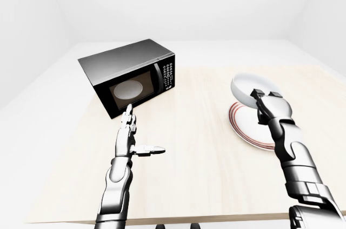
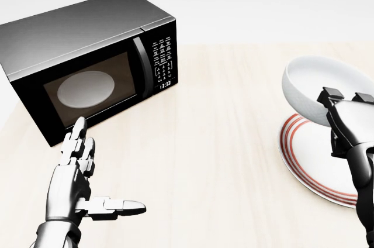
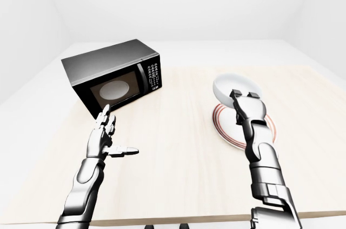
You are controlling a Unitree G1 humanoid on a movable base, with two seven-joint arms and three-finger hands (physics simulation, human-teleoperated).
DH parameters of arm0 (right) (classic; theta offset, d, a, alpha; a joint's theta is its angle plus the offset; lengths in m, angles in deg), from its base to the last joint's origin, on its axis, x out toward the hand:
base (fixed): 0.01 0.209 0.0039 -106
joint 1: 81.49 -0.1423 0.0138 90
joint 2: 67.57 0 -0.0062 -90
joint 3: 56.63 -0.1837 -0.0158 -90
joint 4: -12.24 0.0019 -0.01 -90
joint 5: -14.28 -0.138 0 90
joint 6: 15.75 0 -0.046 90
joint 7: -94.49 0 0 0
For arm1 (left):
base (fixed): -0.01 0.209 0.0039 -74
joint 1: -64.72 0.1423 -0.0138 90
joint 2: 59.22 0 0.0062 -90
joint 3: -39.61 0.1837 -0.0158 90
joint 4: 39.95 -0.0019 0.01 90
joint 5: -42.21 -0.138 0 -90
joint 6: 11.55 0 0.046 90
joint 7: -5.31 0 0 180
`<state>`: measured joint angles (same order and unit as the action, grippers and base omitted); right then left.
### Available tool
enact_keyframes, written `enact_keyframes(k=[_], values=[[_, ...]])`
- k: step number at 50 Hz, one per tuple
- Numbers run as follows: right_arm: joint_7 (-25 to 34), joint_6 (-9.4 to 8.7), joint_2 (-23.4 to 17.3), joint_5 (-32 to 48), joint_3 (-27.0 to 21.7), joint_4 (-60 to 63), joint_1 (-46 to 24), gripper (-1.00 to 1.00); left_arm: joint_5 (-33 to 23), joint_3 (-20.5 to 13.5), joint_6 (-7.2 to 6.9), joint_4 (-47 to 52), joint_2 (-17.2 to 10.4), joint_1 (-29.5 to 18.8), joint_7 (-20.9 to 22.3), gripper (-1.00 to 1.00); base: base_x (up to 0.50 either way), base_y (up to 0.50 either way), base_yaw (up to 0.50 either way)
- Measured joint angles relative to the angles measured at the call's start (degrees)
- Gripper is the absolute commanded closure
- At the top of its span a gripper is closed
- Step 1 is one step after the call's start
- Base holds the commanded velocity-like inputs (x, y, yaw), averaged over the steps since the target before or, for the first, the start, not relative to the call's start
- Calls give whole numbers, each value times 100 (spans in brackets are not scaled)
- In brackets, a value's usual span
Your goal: Pick up the white bowl and put it on the plate.
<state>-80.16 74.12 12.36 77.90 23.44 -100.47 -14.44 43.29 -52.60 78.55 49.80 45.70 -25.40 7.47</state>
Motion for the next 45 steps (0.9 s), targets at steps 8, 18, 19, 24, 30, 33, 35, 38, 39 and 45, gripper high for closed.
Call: enact_keyframes(k=[8, 18, 19, 24, 30, 33, 35, 38, 39, 45], values=[[-100, 12, -75, -87, -28, -162, 46, 100, 0, 0, 0, 0, 0, 0, 0, -100, 0, 0, 0], [-200, 28, -139, -162, -53, -303, 99, 100, 0, 0, 0, 0, 0, 0, 0, -100, 0, 0, 0], [-212, 31, -144, -168, -54, -320, 104, 100, 0, 0, 0, 0, 0, 0, 0, -100, 0, 0, 0], [-263, 42, -170, -198, -61, -397, 126, 100, 0, 0, 0, 0, 0, 0, 0, -100, 0, 0, 0], [-331, 62, -204, -234, -68, -503, 147, 100, 0, 0, 0, 0, 0, 0, 0, -100, 0, 0, 0], [-350, 66, -221, -255, -77, -531, 168, 100, 0, 0, 0, 0, 0, 0, 0, -100, 0, 0, 0], [-357, 67, -232, -264, -84, -542, 182, 100, 0, 0, 0, 0, 0, 0, 0, -100, 0, 0, 0], [-371, 73, -250, -284, -96, -563, 203, 100, 0, 0, 0, 0, 0, 0, 0, -100, 0, 0, 0], [-378, 76, -257, -291, -101, -574, 210, 100, 0, 0, 0, 0, 0, 0, 0, -100, 0, 0, 0], [-421, 93, -310, -328, -128, -662, 238, 100, 0, 0, 0, 0, 0, 0, 0, -100, 0, 0, 0]])
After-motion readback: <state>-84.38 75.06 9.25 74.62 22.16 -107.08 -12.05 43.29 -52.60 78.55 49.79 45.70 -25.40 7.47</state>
